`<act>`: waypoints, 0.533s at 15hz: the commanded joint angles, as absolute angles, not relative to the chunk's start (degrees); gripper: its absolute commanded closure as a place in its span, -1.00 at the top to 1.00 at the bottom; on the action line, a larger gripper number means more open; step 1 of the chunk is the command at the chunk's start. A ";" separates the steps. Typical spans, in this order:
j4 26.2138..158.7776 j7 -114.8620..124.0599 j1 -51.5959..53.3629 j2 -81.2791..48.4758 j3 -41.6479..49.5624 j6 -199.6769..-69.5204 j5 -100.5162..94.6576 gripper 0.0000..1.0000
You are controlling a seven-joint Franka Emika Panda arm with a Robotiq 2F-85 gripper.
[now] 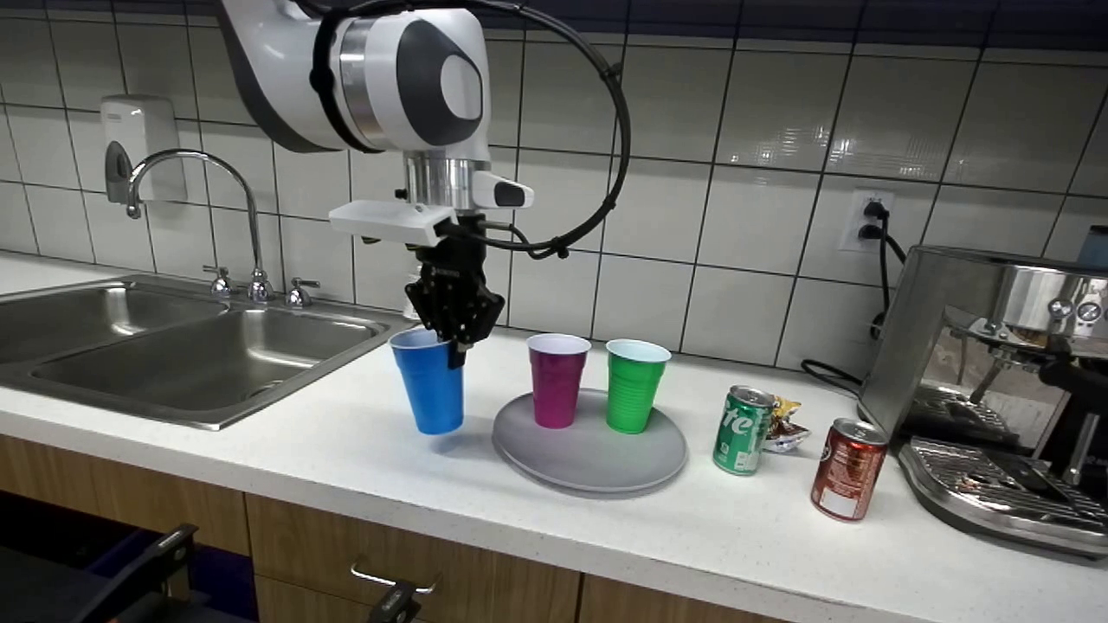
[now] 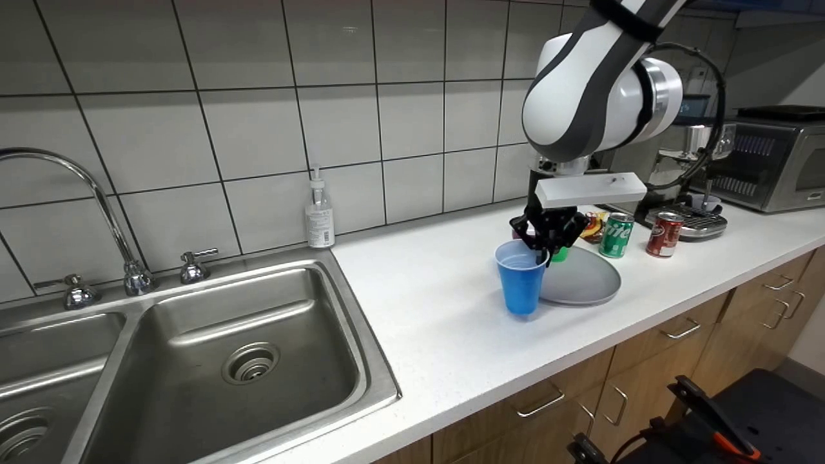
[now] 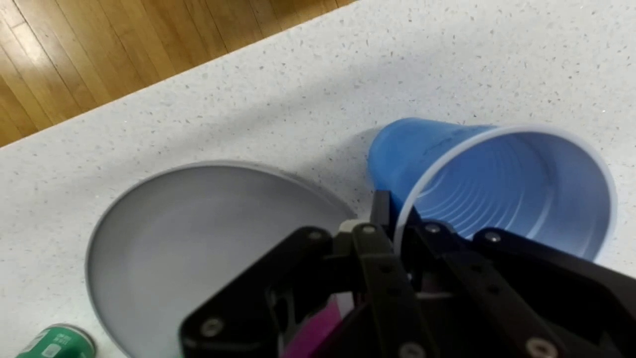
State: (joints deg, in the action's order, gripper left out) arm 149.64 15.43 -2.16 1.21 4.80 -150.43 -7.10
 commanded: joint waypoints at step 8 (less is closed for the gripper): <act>155.41 15.82 -9.07 8.91 7.43 -150.99 -8.16 -0.97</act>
State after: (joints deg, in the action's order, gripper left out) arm 153.76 15.43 -6.80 6.34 6.96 -150.43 -7.25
